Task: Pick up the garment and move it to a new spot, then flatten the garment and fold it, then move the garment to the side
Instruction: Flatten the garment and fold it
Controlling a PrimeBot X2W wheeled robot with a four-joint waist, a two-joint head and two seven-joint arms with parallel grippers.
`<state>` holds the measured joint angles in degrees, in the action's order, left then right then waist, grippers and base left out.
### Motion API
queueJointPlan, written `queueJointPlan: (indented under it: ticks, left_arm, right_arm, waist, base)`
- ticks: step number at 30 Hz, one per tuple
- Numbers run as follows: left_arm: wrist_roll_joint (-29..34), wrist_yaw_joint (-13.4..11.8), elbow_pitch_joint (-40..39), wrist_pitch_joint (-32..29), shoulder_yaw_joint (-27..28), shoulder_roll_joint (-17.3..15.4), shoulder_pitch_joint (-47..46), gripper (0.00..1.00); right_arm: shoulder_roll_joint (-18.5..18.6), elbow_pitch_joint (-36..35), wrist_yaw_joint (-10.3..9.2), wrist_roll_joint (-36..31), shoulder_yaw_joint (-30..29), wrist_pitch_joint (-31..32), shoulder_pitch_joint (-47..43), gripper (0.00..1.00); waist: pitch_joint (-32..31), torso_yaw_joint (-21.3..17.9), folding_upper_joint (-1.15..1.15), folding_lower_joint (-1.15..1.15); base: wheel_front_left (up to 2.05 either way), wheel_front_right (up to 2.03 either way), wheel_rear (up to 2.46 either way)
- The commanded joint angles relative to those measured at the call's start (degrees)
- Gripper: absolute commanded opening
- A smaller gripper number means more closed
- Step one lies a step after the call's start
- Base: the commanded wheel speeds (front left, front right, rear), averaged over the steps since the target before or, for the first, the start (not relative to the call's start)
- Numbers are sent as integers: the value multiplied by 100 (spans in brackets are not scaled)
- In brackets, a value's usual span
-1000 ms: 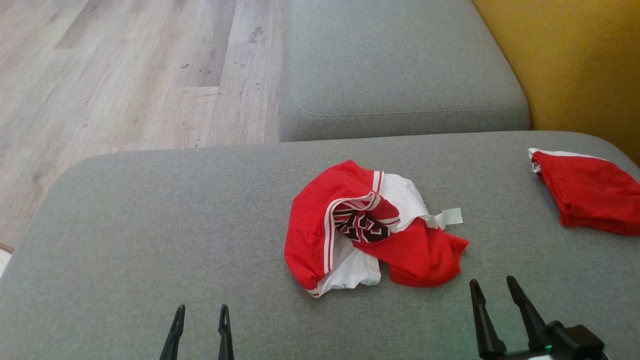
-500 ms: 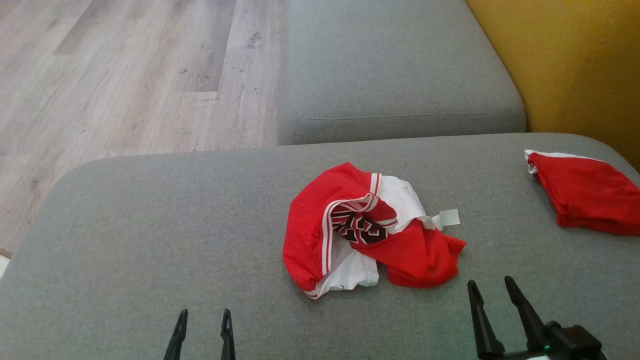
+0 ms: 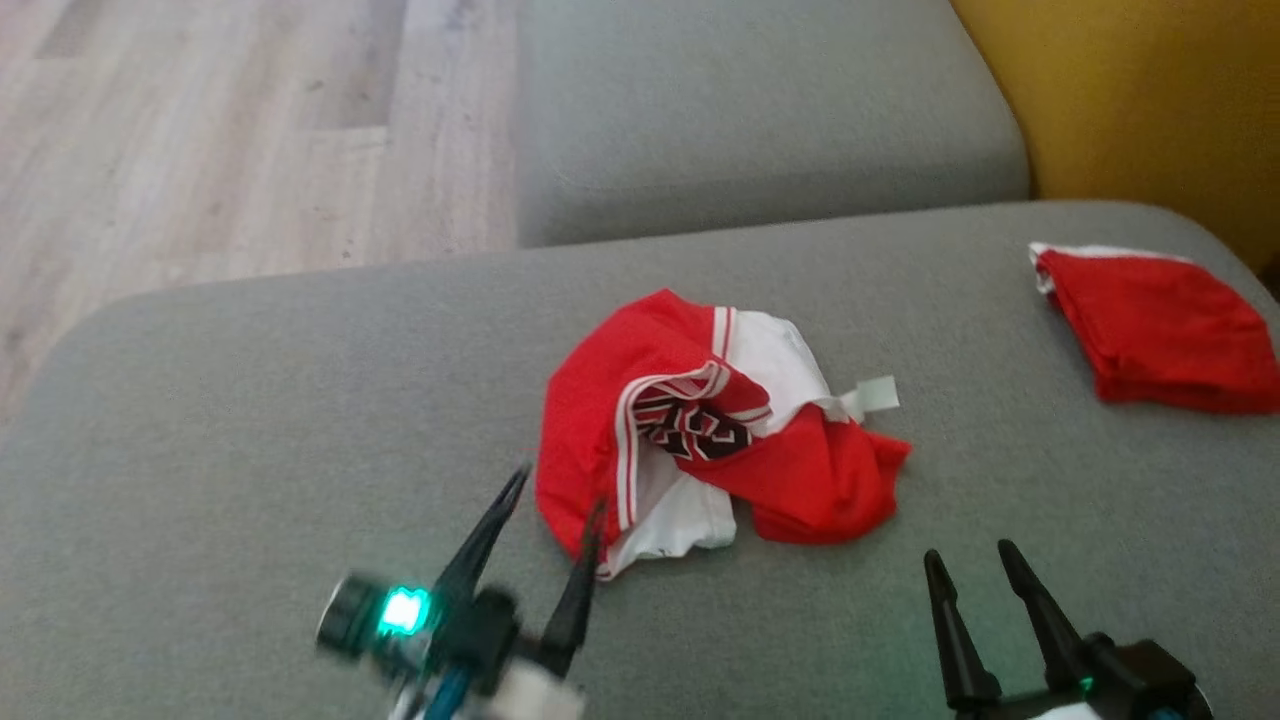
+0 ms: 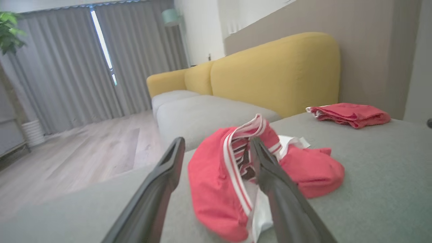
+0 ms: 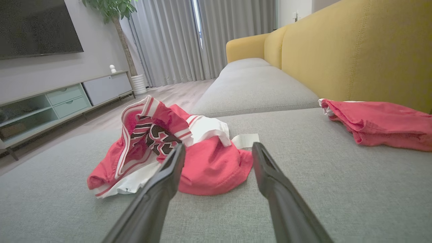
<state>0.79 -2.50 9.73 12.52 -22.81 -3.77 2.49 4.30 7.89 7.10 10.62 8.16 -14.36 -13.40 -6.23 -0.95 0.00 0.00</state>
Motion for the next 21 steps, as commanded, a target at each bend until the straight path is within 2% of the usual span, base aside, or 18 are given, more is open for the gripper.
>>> queueJointPlan:
  ticks: [1, 5, 8, 14, 21]
  left_arm:
    - [169, 152, 12, -133, -2, 61, -797, 100]
    - [399, 455, 559, -534, -347, 69, -1756, 100]
    - [487, 548, 1005, -675, -504, 76, -2344, 100]
    - [562, 522, 1835, -582, -649, 83, -3213, 100]
    - [543, 585, 2625, -241, -740, 82, -3799, 100]
  right_arm:
    - [139, -224, 39, 41, 182, -63, 423, 100]
    - [202, -256, 39, 60, 260, -63, 569, 100]
    - [239, -262, 39, 69, 288, -63, 654, 100]
    - [291, -309, 39, 98, 331, -63, 893, 100]
    - [257, -296, 39, 162, 294, -63, 1058, 100]
  waist:
    - [240, -223, 0, 0]
    - [541, -438, 0, 0]
    - [741, -586, 0, 0]
    - [1190, -802, 0, 0]
    - [1413, -916, 0, 0]
  base:
    - [0, 0, 0]
    - [0, 0, 0]
    - [0, 0, 0]
    - [0, 0, 0]
    - [0, 0, 0]
